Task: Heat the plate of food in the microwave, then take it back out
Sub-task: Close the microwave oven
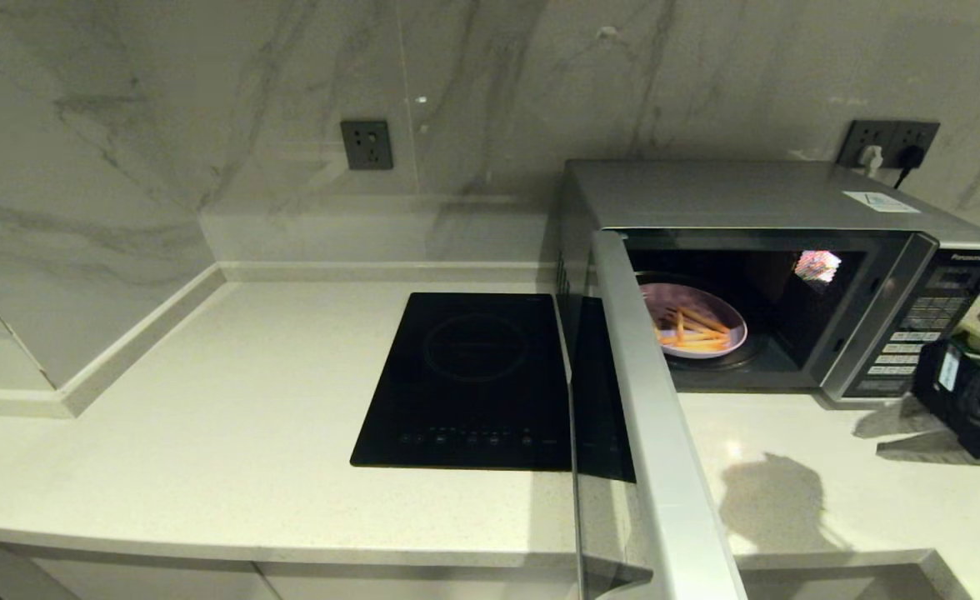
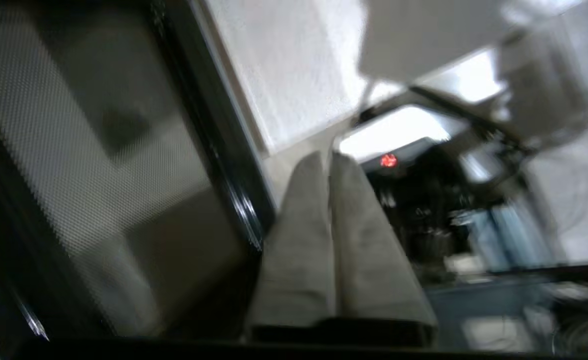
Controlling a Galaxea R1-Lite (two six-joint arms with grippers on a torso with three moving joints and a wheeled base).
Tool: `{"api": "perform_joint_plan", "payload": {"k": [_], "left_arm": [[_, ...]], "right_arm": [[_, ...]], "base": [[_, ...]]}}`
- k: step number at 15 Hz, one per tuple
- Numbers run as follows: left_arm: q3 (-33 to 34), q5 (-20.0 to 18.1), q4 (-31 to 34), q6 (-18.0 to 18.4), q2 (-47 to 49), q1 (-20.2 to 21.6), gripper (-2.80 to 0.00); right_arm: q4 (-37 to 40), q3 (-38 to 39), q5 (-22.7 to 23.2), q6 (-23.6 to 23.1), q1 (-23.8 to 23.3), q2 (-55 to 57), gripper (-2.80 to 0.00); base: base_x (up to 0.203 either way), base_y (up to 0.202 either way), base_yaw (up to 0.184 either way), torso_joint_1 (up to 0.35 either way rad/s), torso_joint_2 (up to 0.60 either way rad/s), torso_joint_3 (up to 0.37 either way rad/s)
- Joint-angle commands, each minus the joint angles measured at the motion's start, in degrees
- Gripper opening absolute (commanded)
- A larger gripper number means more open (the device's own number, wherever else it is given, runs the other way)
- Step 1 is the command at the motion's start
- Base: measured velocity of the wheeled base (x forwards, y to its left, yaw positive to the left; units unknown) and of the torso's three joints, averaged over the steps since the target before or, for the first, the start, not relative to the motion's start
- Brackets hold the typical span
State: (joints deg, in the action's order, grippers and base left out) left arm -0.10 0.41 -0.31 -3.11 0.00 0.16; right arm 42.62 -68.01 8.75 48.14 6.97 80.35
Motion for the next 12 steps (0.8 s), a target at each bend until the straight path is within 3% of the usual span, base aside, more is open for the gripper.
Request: {"api": "perform_joint_plan", "payload": {"k": [1,3,6,12], "left_arm": [[0.01,0.02,-0.04,-0.05,0.0,0.02,-2.8],[0.01,0.02,-0.04,-0.05,0.0,0.02,-2.8],[0.01,0.02,-0.04,-0.05,0.0,0.02,-2.8],[0.01,0.02,-0.04,-0.05,0.0,0.02,-2.8]], "right_arm": [[6.65,-2.71,0.16,-8.21,2.38,-4.32,-2.8],[10.88,-8.64,-0.18,-11.23,5.56,-3.68,-2.8],[16.58,-20.25,-1.83,-11.93,8.69,2.91,-2.8],[18.96,-34.63,-5.84,-11.49,19.22,13.59,-2.8]], "base": [[0.0,0.0,0.0,0.0,0.0,0.0],[0.0,0.0,0.0,0.0,0.0,0.0],[0.0,0.0,0.0,0.0,0.0,0.0],[0.0,0.0,0.0,0.0,0.0,0.0]]}}
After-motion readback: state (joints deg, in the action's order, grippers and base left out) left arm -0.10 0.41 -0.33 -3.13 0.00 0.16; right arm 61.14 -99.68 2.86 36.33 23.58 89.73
